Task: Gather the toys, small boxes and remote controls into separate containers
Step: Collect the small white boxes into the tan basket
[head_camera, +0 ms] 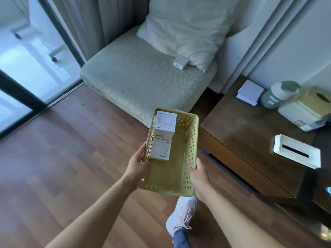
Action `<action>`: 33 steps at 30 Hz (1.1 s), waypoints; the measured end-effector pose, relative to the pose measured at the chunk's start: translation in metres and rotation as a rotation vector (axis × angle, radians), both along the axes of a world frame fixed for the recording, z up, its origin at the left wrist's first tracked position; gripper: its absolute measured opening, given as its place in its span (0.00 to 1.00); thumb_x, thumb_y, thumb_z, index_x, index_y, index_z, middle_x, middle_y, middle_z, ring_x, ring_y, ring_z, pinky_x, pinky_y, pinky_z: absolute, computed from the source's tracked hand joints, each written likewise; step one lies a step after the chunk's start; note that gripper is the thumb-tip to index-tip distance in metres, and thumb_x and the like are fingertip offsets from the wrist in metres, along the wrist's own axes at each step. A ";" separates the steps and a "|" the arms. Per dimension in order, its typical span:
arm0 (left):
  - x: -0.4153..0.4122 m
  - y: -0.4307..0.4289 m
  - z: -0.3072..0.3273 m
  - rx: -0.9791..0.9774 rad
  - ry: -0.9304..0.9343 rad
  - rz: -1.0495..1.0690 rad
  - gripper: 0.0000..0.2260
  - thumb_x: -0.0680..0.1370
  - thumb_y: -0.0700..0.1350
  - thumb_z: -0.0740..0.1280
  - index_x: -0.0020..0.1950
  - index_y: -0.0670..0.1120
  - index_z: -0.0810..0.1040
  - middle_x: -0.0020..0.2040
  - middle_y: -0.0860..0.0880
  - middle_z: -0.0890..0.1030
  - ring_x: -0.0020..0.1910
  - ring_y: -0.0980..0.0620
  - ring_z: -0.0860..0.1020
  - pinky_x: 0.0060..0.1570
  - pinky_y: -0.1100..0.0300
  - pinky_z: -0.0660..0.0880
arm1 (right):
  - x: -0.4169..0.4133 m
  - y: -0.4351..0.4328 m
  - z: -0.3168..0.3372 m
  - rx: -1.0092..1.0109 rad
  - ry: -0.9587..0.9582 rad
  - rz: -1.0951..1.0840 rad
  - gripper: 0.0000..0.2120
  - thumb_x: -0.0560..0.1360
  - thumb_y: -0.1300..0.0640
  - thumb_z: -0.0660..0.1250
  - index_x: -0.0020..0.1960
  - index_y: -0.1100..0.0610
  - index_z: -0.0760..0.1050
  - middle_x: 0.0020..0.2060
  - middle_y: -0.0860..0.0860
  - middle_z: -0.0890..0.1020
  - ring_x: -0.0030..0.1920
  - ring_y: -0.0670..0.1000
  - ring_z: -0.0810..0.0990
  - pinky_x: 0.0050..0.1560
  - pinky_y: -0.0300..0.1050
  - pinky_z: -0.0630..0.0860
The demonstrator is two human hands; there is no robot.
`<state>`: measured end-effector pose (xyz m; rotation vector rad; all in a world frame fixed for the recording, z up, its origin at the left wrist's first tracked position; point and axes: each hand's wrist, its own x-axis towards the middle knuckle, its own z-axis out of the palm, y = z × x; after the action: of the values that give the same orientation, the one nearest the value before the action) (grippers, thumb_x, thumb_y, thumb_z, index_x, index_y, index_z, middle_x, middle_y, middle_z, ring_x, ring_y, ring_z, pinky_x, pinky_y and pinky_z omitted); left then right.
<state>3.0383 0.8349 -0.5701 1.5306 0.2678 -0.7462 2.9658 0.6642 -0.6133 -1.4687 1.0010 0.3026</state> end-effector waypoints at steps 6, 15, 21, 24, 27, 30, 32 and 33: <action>0.056 -0.048 -0.001 -0.044 0.022 0.081 0.33 0.73 0.26 0.61 0.68 0.59 0.72 0.54 0.49 0.84 0.51 0.48 0.83 0.44 0.50 0.81 | 0.068 -0.055 -0.003 0.008 -0.015 0.062 0.21 0.79 0.67 0.52 0.69 0.53 0.66 0.64 0.50 0.76 0.63 0.53 0.76 0.65 0.57 0.73; 0.120 -0.108 -0.003 -0.084 0.092 0.246 0.36 0.71 0.22 0.58 0.59 0.62 0.76 0.52 0.44 0.84 0.50 0.42 0.83 0.49 0.44 0.80 | 0.158 -0.124 0.005 -0.076 -0.025 0.216 0.19 0.76 0.67 0.53 0.54 0.47 0.74 0.49 0.47 0.84 0.50 0.51 0.82 0.56 0.56 0.80; 0.171 -0.116 -0.007 -0.040 0.071 0.297 0.36 0.71 0.22 0.56 0.66 0.58 0.74 0.50 0.45 0.85 0.48 0.43 0.83 0.44 0.51 0.81 | 0.217 -0.133 -0.002 -0.070 -0.054 0.259 0.19 0.78 0.66 0.53 0.64 0.52 0.72 0.56 0.49 0.81 0.56 0.50 0.80 0.61 0.53 0.77; 0.201 -0.115 -0.011 -0.039 0.076 0.340 0.35 0.72 0.23 0.57 0.66 0.57 0.74 0.49 0.45 0.85 0.44 0.45 0.84 0.38 0.54 0.81 | 0.247 -0.133 -0.013 -0.080 -0.053 0.298 0.20 0.79 0.60 0.55 0.70 0.53 0.67 0.64 0.50 0.77 0.62 0.51 0.77 0.66 0.54 0.73; 0.239 -0.115 -0.018 -0.061 0.090 0.386 0.36 0.72 0.22 0.55 0.67 0.57 0.73 0.48 0.46 0.85 0.44 0.45 0.83 0.36 0.55 0.81 | 0.286 -0.133 -0.021 -0.086 -0.027 0.344 0.22 0.79 0.58 0.56 0.73 0.52 0.64 0.68 0.49 0.74 0.66 0.50 0.74 0.68 0.53 0.71; 0.282 -0.114 -0.026 -0.053 0.108 0.425 0.36 0.72 0.22 0.55 0.66 0.59 0.72 0.47 0.47 0.85 0.45 0.44 0.83 0.37 0.55 0.82 | 0.327 -0.133 -0.022 -0.075 -0.001 0.375 0.22 0.81 0.60 0.55 0.74 0.52 0.63 0.67 0.48 0.74 0.65 0.50 0.74 0.68 0.52 0.71; 0.316 -0.111 -0.035 -0.062 0.119 0.428 0.35 0.72 0.22 0.56 0.66 0.58 0.73 0.49 0.46 0.85 0.44 0.45 0.83 0.36 0.56 0.82 | 0.362 -0.131 -0.029 -0.079 0.023 0.395 0.21 0.81 0.60 0.55 0.74 0.52 0.63 0.67 0.48 0.74 0.65 0.50 0.74 0.68 0.53 0.71; 0.335 -0.110 -0.041 -0.060 0.129 0.420 0.35 0.72 0.22 0.55 0.65 0.57 0.73 0.49 0.45 0.84 0.42 0.47 0.83 0.34 0.57 0.81 | 0.383 -0.130 -0.036 -0.078 0.036 0.401 0.22 0.81 0.60 0.54 0.75 0.52 0.62 0.68 0.49 0.73 0.66 0.50 0.73 0.68 0.53 0.71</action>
<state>3.3732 0.7254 -0.6110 1.3119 0.6361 -0.5128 3.3485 0.5343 -0.6494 -1.7380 0.7469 0.5851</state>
